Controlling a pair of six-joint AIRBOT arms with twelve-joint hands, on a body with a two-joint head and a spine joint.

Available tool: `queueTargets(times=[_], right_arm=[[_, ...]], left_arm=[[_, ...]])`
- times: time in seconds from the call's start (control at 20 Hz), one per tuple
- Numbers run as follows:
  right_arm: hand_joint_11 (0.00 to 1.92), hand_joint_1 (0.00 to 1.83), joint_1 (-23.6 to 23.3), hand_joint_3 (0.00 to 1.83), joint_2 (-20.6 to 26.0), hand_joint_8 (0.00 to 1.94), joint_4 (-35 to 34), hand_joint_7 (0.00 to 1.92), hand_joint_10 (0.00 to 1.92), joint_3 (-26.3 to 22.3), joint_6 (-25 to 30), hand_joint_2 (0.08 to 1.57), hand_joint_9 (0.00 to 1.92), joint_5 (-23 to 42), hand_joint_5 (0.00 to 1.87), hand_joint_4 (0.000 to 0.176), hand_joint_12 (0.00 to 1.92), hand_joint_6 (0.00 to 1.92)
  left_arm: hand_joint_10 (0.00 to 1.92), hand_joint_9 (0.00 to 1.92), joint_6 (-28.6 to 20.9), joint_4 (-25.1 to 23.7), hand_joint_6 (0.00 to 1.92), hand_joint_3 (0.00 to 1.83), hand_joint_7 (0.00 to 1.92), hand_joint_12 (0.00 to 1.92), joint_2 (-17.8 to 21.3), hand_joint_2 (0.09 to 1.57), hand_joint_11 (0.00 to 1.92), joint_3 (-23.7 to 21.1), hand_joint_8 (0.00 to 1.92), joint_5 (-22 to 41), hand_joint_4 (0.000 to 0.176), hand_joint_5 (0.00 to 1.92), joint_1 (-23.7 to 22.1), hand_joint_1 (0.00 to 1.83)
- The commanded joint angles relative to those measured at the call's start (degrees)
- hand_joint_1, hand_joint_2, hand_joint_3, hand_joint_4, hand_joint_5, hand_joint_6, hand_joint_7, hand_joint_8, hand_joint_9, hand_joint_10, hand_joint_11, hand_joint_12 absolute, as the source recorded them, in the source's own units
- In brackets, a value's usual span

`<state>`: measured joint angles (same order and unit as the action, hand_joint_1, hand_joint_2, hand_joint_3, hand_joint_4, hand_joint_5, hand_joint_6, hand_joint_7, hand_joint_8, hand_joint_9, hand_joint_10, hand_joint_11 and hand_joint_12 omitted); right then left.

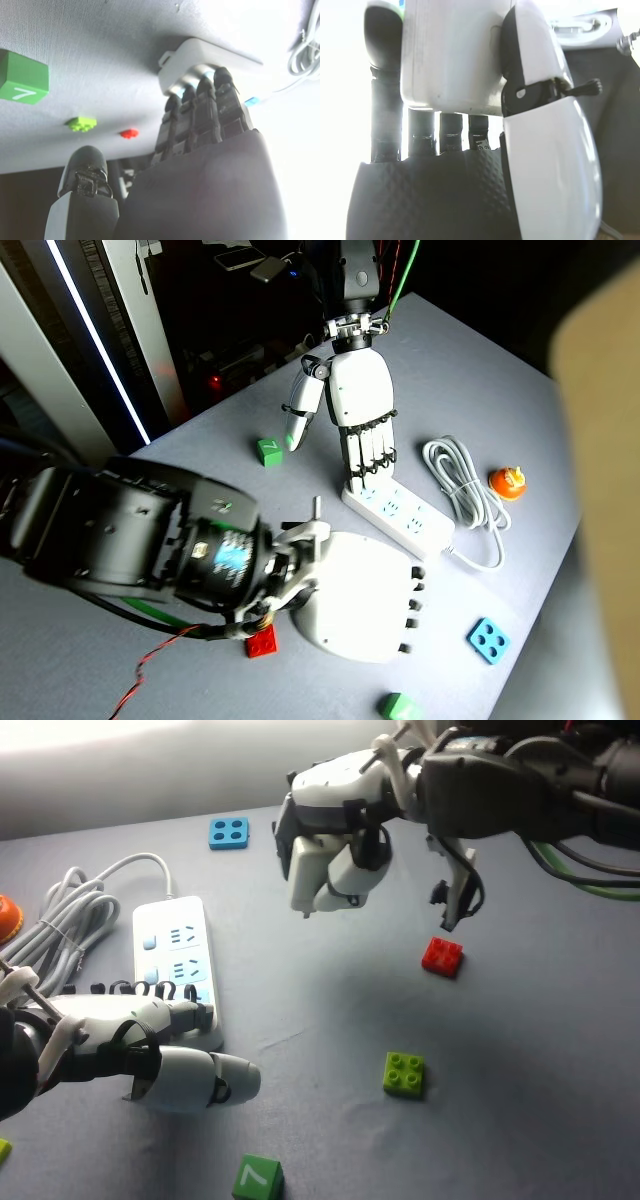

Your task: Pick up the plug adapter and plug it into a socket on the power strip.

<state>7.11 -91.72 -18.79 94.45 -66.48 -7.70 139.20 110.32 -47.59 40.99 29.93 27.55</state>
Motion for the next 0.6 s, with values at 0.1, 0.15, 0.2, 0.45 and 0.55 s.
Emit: queueTargets(times=[0.1, 0.15, 0.2, 0.45, 0.55], right_arm=[[0.95, 1.37, -3.4, 0.0, -2.0, 1.12, -0.5, 0.91, 1.32, 1.8, 0.9, 1.15, 0.93, 3.8, 0.81, 0.0, 1.37, 1.0], [0.94, 1.37, -4.1, 0.0, -3.1, 1.14, -0.5, 0.9, 1.33, 2.7, 1.0, 1.15, 0.92, 3.2, 0.79, 0.0, 1.37, 1.03], [0.94, 1.37, -4.5, 0.0, -4.1, 1.15, -0.5, 0.9, 1.34, 3.6, 1.1, 1.15, 0.92, 2.7, 0.79, 0.0, 1.37, 1.01], [0.96, 1.38, -6.1, 0.0, -10.4, 1.08, -0.4, 0.93, 1.3, 11.8, 1.1, 1.14, 0.94, -0.9, 0.84, 0.0, 1.36, 0.96], [0.96, 1.38, -6.2, 0.0, -12.1, 1.07, -0.4, 0.94, 1.29, 13.6, 1.1, 1.13, 0.95, -2.1, 0.83, 0.0, 1.35, 0.98]], left_arm=[[0.0, 0.08, -0.3, -0.6, 0.0, 0.0, 0.1, 0.16, 0.4, 1.2, 0.0, -0.1, 0.0, -0.1, 0.0, 0.09, 0.1, 0.0], [0.0, 0.06, -0.3, -0.6, 0.0, 0.0, 0.09, 0.14, 0.4, 1.2, 0.0, -0.2, 0.0, -0.1, 0.0, 0.08, 0.1, 0.0], [0.0, 0.06, -0.3, -0.6, 0.0, 0.0, 0.09, 0.14, 0.4, 1.2, 0.0, -0.2, 0.0, -0.1, 0.0, 0.08, 0.1, 0.0], [0.0, 0.06, -0.3, -0.6, 0.0, 0.0, 0.08, 0.14, 0.4, 1.2, 0.0, -0.2, 0.0, -0.2, 0.0, 0.07, 0.1, 0.0], [0.0, 0.05, -0.3, -0.6, 0.0, 0.0, 0.08, 0.14, 0.3, 1.2, 0.0, -0.2, 0.0, -0.2, 0.0, 0.08, 0.1, 0.0]])
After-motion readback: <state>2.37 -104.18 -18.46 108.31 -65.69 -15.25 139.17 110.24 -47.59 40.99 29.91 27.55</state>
